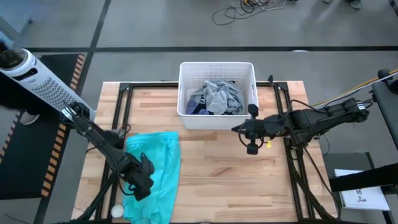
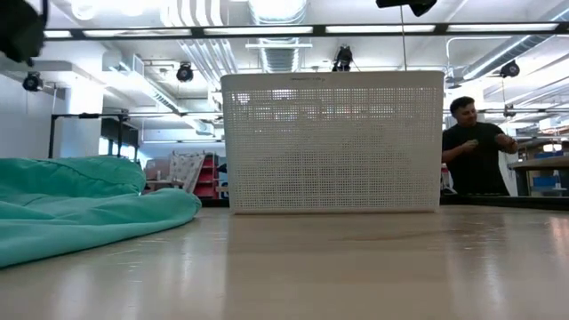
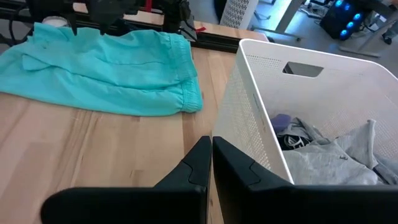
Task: Sort clothes
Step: Put the light blue shorts into the laundry bin
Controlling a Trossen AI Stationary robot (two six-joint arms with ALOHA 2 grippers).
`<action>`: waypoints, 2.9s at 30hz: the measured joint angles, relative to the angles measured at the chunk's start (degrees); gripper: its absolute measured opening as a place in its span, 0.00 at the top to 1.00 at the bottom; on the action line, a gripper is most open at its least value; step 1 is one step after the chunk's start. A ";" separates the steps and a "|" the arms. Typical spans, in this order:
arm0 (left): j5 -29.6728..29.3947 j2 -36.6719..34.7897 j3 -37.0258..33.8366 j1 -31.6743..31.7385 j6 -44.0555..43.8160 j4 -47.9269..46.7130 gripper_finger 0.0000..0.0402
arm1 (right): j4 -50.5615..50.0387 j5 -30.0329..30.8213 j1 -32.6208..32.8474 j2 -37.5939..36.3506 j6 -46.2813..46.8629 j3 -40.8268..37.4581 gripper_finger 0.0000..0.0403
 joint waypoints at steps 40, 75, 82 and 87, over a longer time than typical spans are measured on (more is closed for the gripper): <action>-31.52 4.95 10.35 6.44 29.20 1.57 0.99 | -1.14 0.06 0.56 0.04 0.76 -0.02 1.00; -8.68 18.45 52.57 64.69 89.01 23.62 1.00 | -1.21 4.04 6.04 -2.48 0.49 2.32 1.00; -8.47 28.25 53.42 68.22 89.95 23.00 1.00 | -1.64 4.22 8.19 -2.73 -0.78 6.10 1.00; -8.49 34.44 56.34 70.58 88.81 19.55 1.00 | -1.78 5.09 8.90 -2.73 -1.60 7.06 1.00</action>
